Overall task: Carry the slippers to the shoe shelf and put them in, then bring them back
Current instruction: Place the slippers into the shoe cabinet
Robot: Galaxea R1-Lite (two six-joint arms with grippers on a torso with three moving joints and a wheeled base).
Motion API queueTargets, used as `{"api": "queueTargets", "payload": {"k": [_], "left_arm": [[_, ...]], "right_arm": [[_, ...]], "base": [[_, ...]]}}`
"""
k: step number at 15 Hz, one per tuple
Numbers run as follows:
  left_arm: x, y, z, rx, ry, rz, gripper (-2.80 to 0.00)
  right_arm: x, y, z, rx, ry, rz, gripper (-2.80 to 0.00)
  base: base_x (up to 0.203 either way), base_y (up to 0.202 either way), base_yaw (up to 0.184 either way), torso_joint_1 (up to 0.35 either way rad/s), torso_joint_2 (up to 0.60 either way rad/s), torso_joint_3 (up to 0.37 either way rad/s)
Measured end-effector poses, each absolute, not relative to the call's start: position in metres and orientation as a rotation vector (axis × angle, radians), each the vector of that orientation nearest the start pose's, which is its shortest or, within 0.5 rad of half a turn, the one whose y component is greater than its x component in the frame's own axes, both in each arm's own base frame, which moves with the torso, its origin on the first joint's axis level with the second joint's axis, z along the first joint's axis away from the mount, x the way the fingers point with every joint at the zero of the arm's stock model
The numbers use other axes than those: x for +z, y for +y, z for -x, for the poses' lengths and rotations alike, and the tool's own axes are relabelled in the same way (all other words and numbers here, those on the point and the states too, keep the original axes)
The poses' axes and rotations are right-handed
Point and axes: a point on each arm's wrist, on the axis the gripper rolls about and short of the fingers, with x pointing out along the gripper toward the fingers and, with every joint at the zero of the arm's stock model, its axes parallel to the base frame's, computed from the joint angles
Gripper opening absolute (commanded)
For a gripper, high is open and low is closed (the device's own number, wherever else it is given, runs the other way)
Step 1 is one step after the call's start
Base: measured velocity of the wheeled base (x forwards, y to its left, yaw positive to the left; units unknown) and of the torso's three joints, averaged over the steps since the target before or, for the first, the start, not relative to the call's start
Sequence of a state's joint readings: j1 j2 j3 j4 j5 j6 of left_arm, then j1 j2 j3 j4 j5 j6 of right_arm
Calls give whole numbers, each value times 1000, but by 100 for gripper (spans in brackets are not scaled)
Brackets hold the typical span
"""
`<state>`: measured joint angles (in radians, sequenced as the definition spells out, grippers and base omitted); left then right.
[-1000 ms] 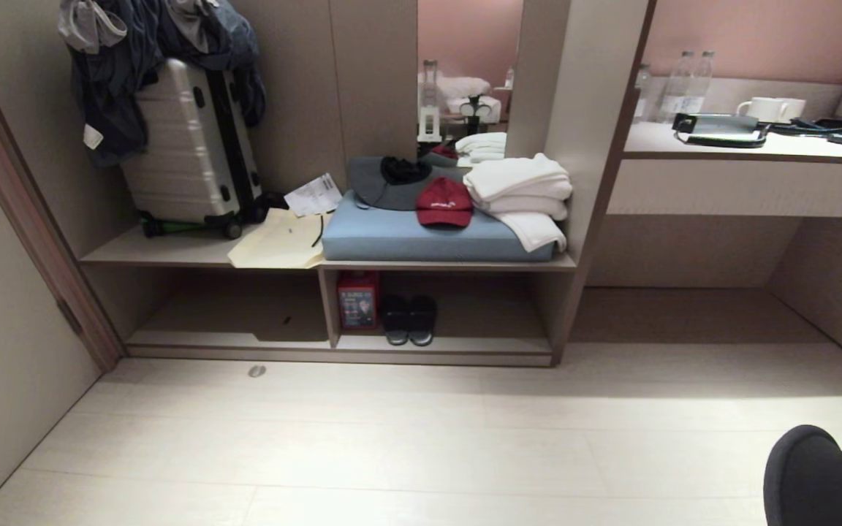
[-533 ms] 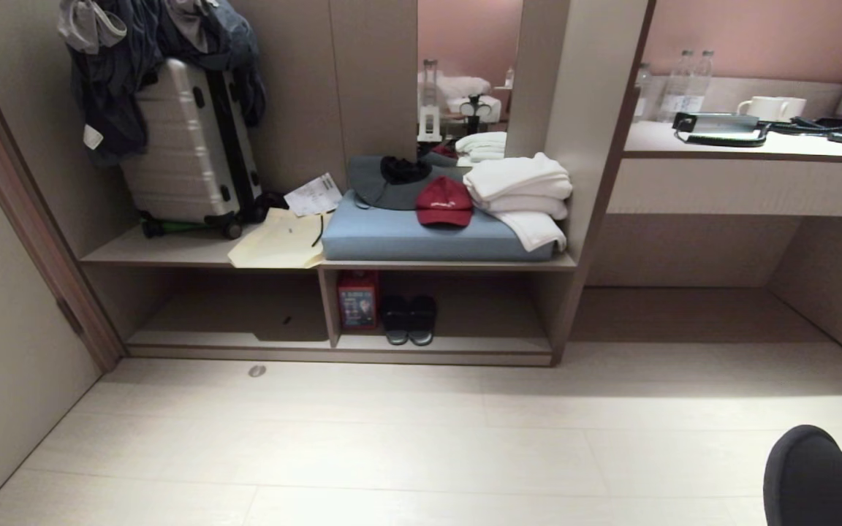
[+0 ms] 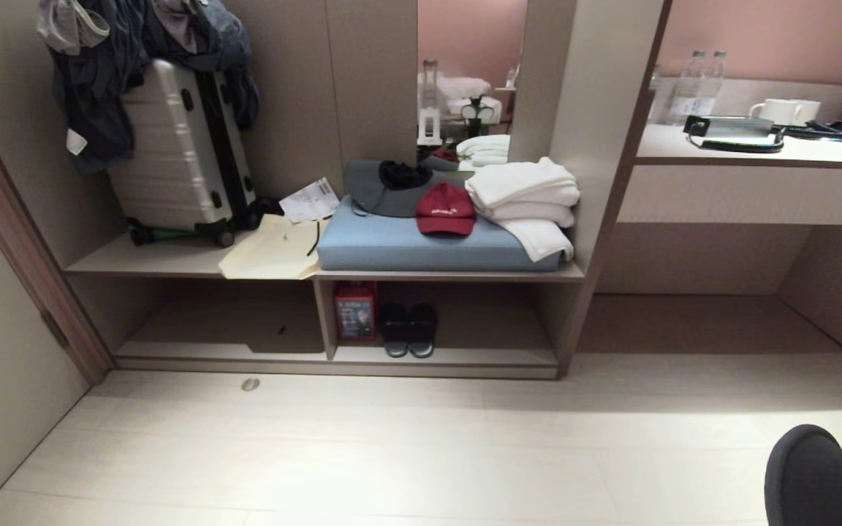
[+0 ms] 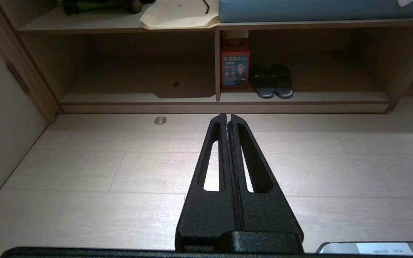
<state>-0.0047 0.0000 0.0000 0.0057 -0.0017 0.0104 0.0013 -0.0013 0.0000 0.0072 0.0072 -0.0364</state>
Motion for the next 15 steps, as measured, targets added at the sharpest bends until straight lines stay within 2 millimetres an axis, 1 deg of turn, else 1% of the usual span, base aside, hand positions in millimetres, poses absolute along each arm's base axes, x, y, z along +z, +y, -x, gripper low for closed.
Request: {"api": "queueTargets", "payload": {"k": [12, 15], "left_arm": [[75, 0, 23, -5, 5, -9, -280], [75, 0, 23, -6, 3, 0, -280]], "right_arm": [[75, 0, 23, 9, 6, 36, -280], [75, 0, 23, 9, 6, 36, -280]], "base": [[192, 0, -1, 2, 1, 1], [29, 0, 1, 5, 5, -108]]}}
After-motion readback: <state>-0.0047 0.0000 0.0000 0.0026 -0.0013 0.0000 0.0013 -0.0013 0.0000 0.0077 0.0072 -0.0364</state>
